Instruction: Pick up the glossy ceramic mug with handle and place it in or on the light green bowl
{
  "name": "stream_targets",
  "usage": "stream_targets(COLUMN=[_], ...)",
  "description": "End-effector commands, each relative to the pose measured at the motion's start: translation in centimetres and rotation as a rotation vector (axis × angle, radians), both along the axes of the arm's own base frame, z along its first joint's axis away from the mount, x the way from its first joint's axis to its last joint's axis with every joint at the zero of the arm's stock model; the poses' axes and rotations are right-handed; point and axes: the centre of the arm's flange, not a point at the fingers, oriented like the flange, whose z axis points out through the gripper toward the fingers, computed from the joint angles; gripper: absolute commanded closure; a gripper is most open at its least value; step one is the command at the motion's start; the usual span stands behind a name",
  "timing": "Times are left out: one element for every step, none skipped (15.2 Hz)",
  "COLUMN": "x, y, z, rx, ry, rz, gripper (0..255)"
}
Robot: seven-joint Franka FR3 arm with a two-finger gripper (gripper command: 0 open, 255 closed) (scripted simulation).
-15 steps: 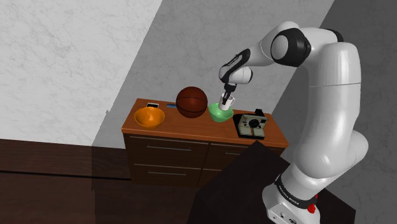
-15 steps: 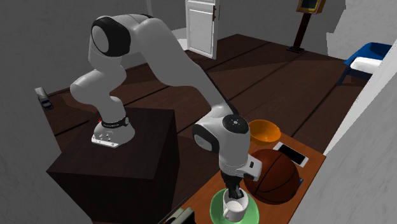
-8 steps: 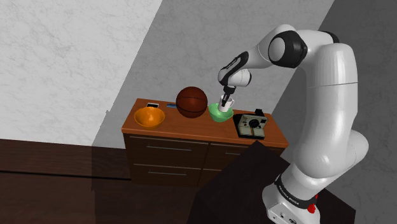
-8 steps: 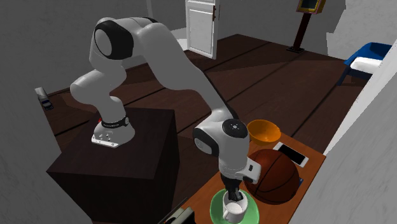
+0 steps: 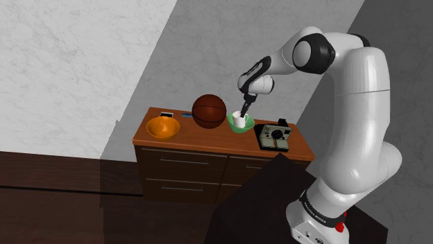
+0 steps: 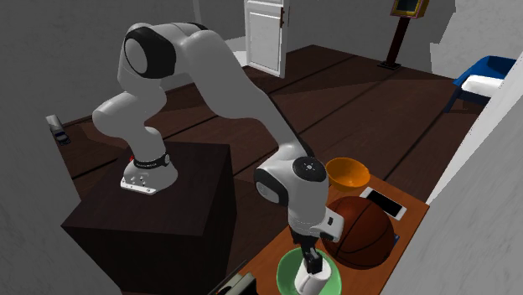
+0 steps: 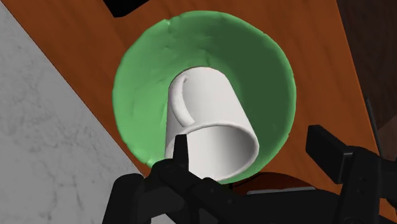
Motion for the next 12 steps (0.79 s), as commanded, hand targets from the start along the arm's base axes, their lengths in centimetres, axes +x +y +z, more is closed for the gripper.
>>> stream_targets(x=[-0.1, -0.2, -0.3, -0.4, -0.4, -0.4, -0.4, -0.4, -0.4, -0.4, -0.4, -0.4], y=[0.1, 0.1, 0.2, 0.2, 0.2, 0.2, 0.2, 0.2, 0.2, 0.2, 0.2, 0.2], z=[1.3, 2.6, 3.9, 5.0, 5.0, 5.0, 5.0, 5.0, 5.0, 5.0, 5.0, 5.0], rx=[0.000, 0.000, 0.000, 0.000, 0.000, 0.000, 0.000, 0.000, 0.000, 0.000, 0.000, 0.000], ry=[0.000, 0.000, 0.000, 0.000, 0.000, 0.000, 0.000, 0.000, 0.000, 0.000, 0.000, 0.000], rz=[0.000, 0.000, 0.000, 0.000, 0.000, 0.000, 0.000, 0.000, 0.000, 0.000, 0.000, 0.000], gripper=[0, 0, 0, 0, 0, 0, 0, 0, 0, 0, 0, 0])
